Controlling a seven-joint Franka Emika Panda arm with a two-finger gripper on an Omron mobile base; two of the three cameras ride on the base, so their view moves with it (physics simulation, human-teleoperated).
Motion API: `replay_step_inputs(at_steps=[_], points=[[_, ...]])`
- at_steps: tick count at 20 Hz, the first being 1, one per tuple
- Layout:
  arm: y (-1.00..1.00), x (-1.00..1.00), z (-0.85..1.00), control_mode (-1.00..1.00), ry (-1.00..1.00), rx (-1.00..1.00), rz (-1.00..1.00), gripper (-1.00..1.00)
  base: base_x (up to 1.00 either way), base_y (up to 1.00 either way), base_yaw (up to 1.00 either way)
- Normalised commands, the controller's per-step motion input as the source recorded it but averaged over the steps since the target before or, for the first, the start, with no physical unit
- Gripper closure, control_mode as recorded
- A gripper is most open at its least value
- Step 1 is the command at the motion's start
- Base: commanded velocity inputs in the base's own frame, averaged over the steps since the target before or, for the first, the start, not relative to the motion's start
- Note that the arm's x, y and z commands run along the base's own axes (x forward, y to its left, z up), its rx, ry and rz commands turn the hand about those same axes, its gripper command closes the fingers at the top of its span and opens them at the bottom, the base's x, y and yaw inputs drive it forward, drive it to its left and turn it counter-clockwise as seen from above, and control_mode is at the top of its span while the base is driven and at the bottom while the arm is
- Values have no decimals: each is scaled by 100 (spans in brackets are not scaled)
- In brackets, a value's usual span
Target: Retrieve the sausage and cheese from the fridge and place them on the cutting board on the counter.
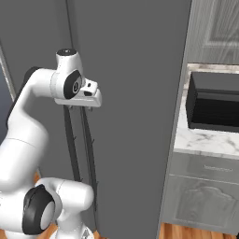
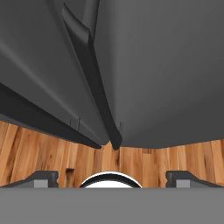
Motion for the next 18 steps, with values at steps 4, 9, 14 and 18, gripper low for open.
replay_step_inputs(at_steps=[4,9,14,18], points=[[0,0,0,100,0,0,0,-100,-9,0,0],[0,0,0,100,0,0,0,-100,-67,0,0],[0,0,0,100,0,0,0,-100,-63,0,0],[0,0,0,100,0,0,0,-100,-49,0,0]])
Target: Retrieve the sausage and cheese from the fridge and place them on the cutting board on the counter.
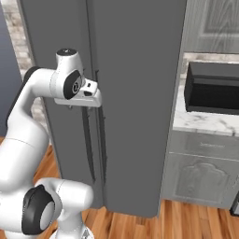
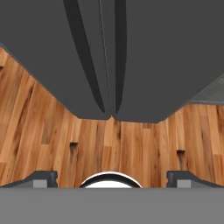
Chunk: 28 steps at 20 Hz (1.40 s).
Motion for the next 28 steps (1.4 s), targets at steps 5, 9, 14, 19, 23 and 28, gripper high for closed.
replay_step_inputs(at_steps=[5,9,14,19,23,28], points=[[0,0,0,100,0,0,0,-100,-12,0,0],[0,0,0,100,0,0,0,-100,0,0,0],[0,0,0,100,0,0,0,-100,0,0,0],[0,0,0,100,0,0,0,-100,0,0,0],[0,0,0,-100,0,0,0,-100,0,0,0],[0,0,0,-100,0,0,0,-100,0,0,0]])
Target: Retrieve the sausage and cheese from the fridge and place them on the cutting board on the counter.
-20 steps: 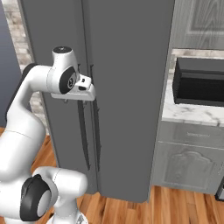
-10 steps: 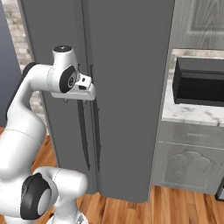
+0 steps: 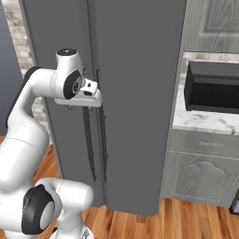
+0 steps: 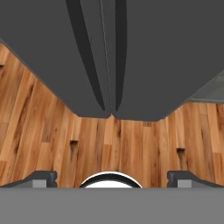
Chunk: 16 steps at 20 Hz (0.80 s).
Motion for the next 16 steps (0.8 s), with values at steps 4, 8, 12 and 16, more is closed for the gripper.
replay_step_inputs(at_steps=[4,8,12,16], points=[[0,0,-1,-100,-2,0,0,-100,0,0,0],[0,-13,-10,-100,0,0,0,-100,0,0,0],[-1,-3,-75,-100,-12,-9,2,-100,0,0,0],[0,-1,-88,-100,-28,-13,0,-100,0,0,0]])
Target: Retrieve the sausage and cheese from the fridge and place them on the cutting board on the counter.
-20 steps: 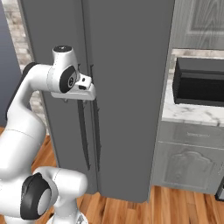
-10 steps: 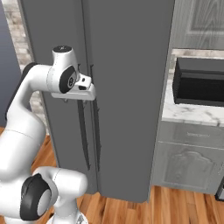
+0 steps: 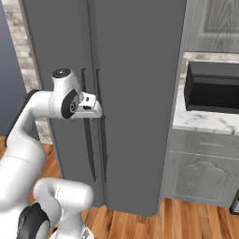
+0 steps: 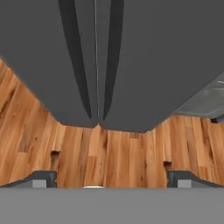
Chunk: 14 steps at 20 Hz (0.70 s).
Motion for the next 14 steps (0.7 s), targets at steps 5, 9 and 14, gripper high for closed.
replay_step_inputs(at_steps=[5,9,14], points=[[0,38,-56,-100,-13,-5,4,-100,0,0,0],[0,37,1,-100,-14,7,1,-100,0,0,0],[4,34,20,-100,-1,12,0,-100,0,0,0]])
